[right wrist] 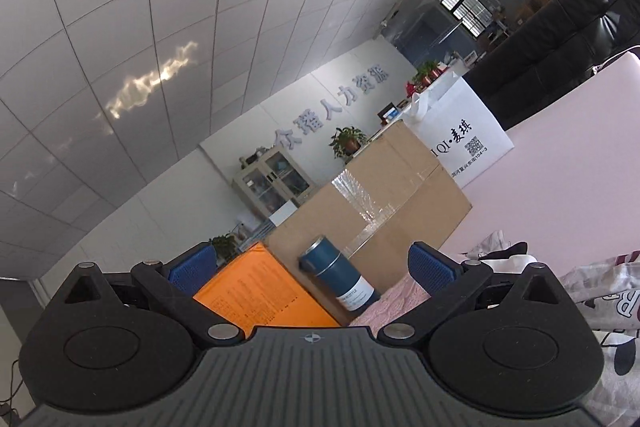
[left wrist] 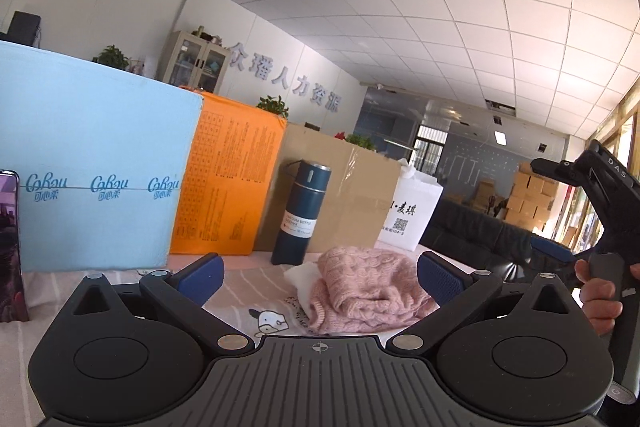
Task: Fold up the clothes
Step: 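Open both grippers and pull them back from the stacked sweater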
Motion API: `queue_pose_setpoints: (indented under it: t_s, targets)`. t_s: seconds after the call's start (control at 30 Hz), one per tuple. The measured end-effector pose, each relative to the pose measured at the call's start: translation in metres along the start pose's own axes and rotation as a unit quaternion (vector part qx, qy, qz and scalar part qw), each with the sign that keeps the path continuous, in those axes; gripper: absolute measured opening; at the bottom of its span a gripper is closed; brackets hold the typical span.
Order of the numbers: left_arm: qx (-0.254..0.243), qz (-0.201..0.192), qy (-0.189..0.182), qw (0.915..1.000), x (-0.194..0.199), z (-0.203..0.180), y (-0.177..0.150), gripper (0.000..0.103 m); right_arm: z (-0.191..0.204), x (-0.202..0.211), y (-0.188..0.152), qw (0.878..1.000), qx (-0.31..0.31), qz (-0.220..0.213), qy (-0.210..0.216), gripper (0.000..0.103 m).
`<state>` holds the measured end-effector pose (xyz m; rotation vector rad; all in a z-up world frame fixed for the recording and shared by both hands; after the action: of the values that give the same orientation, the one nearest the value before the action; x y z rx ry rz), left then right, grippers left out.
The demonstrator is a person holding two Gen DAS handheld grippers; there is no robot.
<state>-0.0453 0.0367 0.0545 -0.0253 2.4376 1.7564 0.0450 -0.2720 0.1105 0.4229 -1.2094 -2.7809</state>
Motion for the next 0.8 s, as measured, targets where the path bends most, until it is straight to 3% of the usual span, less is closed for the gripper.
queue_pose_setpoints:
  t_s: [0.13, 0.23, 0.3, 0.57, 0.8]
  targets:
    - [0.029, -0.008, -0.017, 0.9994, 0.007, -0.001, 0.014, 0.103, 0.044, 0.039, 0.028, 0.998, 0.056, 0.019, -0.002, 0.103]
    - [0.073, 0.012, -0.047, 0.9961, 0.010, 0.006, 0.012, 0.103, 0.076, 0.061, 0.026, 0.992, 0.120, 0.031, -0.017, 0.103]
    - [0.086, 0.031, -0.046, 0.9948, 0.007, 0.011, 0.009, 0.103, 0.087, 0.069, 0.016, 0.988, 0.144, 0.041, -0.028, 0.103]
    - [0.050, 0.055, 0.025, 0.9969, -0.009, 0.028, -0.004, 0.103, 0.093, 0.066, -0.048, 0.982, 0.157, 0.088, -0.056, 0.103]
    - [0.013, 0.068, 0.057, 0.9960, -0.018, 0.038, -0.020, 0.103, 0.084, 0.040, -0.104, 0.974, 0.158, 0.140, -0.080, 0.103]
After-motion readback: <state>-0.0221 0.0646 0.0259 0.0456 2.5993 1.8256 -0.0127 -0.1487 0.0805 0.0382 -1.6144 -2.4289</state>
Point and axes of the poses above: each gripper's, at about its wrist camera, not at the fingertips, and x roughly against the way its jaws point, z to its left, y to its top, the point moved 3 cm from there along -x, roughly the way its jaws point, and after that the axes turned 15 degrees about -z, right-handed, at the moved point
